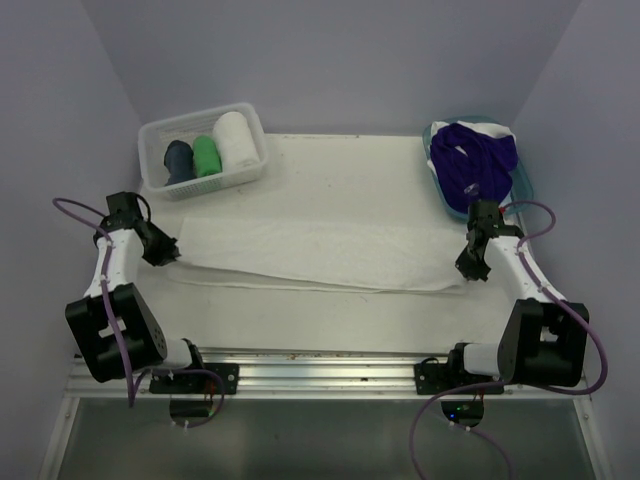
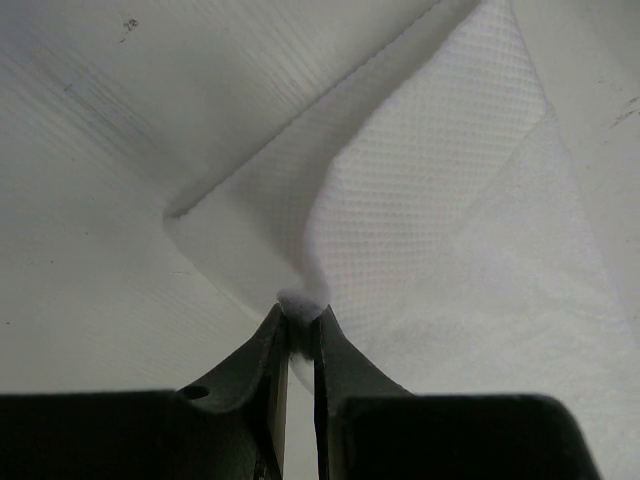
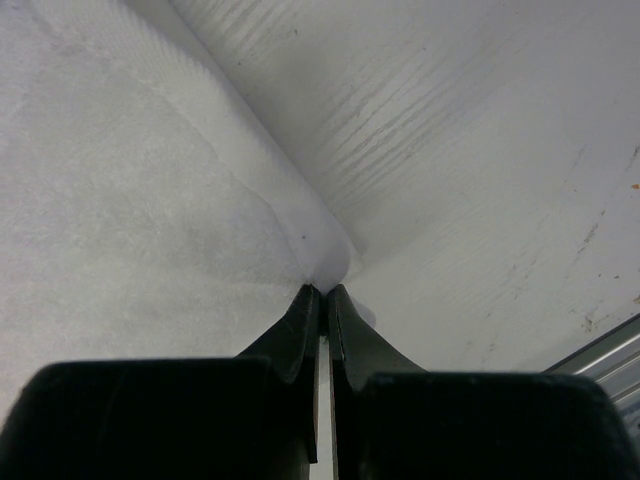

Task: Roll the towels
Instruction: Fold the towel

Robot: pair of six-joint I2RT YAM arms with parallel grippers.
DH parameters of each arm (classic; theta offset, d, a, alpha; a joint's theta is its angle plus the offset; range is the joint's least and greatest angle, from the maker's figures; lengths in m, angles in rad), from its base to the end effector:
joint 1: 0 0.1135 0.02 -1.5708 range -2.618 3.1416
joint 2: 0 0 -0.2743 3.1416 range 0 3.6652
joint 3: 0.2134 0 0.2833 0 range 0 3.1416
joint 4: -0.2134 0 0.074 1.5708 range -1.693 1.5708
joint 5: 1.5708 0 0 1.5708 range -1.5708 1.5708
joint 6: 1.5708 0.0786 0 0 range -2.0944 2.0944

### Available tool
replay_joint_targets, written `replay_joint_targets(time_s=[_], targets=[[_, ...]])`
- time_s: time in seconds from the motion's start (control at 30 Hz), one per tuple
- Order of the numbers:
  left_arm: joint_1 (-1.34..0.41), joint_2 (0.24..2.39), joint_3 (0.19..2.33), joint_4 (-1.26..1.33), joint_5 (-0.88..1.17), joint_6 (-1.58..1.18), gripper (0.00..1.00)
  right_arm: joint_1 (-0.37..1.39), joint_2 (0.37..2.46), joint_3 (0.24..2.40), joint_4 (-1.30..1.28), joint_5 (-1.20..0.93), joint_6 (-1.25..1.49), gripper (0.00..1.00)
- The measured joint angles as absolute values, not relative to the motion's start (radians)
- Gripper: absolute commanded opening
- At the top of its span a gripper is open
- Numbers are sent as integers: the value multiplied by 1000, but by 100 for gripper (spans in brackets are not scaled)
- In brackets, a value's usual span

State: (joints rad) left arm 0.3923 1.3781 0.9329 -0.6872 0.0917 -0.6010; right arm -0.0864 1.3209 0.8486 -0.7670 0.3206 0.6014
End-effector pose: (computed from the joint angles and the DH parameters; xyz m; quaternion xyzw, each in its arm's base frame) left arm 0.2872 0.1110 0.1798 -0.4558 0.8620 -0.0671 0.2114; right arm 0.2712 -0.0484 0.1662 0.3531 0.9078 -0.1108 0.1976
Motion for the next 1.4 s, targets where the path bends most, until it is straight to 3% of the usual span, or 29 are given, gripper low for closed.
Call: replay_joint_targets(time_s=[0.6,0.63,0.67,0.7,0.8,0.87,0.9,1.17,1.4], targets=[[398,1393,818,-664,44,-620,0,-88,1343,839,-749,323,599,0],[398,1393,818,-663,44,-620,12,-88,1343,839,-748,323,599,2],[399,1394,818,-663,44,-620,18,-88,1343,838,-747,323,598,9],[399,1397,818,-663,44,-620,21,-88,1343,838,-747,323,596,27],[406,1412,818,-665,44,-620,38,-90,1343,838,-747,324,586,51],[414,1418,820,-672,43,-620,50,-93,1342,838,-748,326,575,55],[418,1418,824,-677,40,-621,51,-93,1341,838,-748,329,570,57],[411,1371,987,-703,20,-616,51,-93,1294,938,-775,349,530,54],[181,1382,1053,-643,54,-630,47,-93,1351,1031,-711,261,528,35]])
